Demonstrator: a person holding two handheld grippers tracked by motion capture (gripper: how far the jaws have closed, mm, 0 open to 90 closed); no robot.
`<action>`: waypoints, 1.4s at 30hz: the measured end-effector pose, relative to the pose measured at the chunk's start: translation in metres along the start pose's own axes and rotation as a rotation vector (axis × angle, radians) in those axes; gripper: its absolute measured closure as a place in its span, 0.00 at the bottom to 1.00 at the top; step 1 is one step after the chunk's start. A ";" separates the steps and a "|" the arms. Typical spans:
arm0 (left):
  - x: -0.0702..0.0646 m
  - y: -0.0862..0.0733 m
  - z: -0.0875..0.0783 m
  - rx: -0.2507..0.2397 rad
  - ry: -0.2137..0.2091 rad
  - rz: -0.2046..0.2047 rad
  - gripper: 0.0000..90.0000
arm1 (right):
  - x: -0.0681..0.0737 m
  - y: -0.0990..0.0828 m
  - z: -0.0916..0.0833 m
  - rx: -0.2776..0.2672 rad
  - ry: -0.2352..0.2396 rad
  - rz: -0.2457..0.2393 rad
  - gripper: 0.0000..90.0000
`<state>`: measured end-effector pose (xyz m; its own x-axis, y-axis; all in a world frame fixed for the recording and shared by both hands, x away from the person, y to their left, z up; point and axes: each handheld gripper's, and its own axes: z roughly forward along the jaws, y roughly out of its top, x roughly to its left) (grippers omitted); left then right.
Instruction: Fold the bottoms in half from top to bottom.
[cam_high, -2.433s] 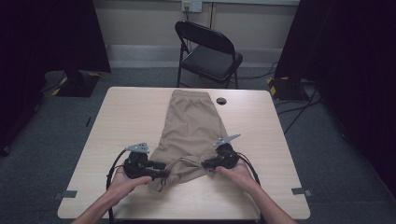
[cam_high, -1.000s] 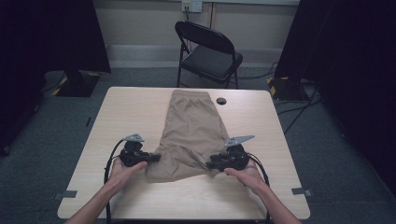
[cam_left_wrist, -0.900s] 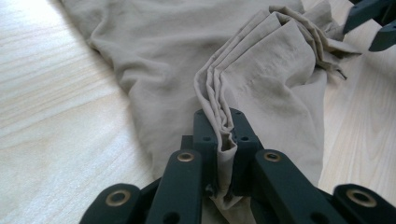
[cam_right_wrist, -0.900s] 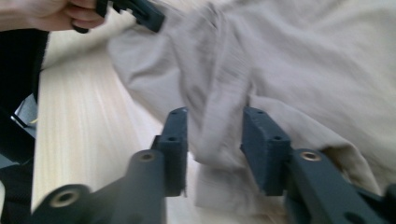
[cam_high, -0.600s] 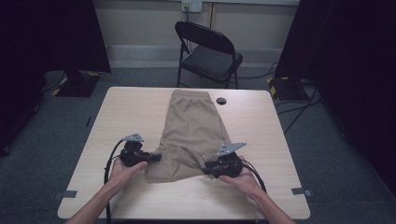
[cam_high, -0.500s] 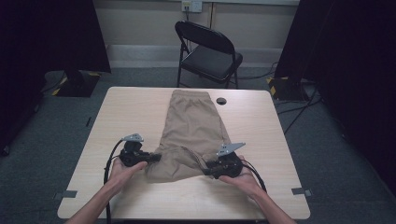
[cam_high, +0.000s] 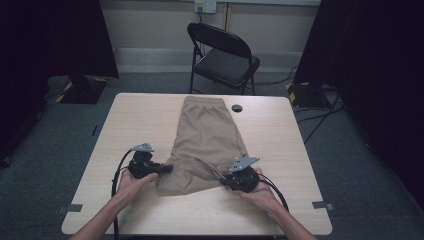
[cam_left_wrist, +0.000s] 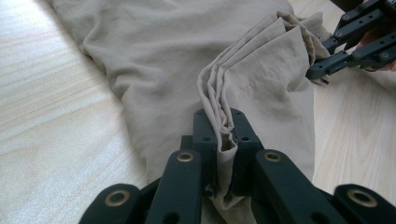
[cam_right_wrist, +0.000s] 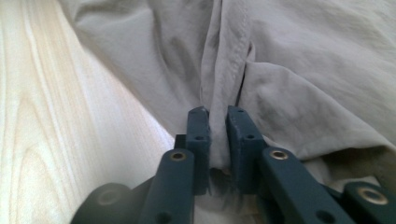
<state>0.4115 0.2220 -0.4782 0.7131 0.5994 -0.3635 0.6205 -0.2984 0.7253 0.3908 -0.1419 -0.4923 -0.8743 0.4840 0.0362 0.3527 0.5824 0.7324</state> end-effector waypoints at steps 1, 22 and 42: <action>0.000 0.000 0.000 -0.003 -0.001 0.000 0.94 | 0.000 0.000 0.000 0.000 0.000 0.000 0.90; 0.004 0.014 0.006 -0.024 0.046 0.018 0.94 | -0.056 0.022 -0.020 -0.105 -0.004 0.198 0.95; -0.014 -0.007 0.018 0.110 -0.016 0.097 0.94 | -0.028 -0.011 -0.018 0.039 0.060 0.196 0.95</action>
<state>0.4025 0.2024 -0.4884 0.7759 0.5525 -0.3045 0.5798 -0.4343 0.6894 0.4052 -0.1732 -0.4887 -0.8055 0.5517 0.2165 0.5298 0.5065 0.6803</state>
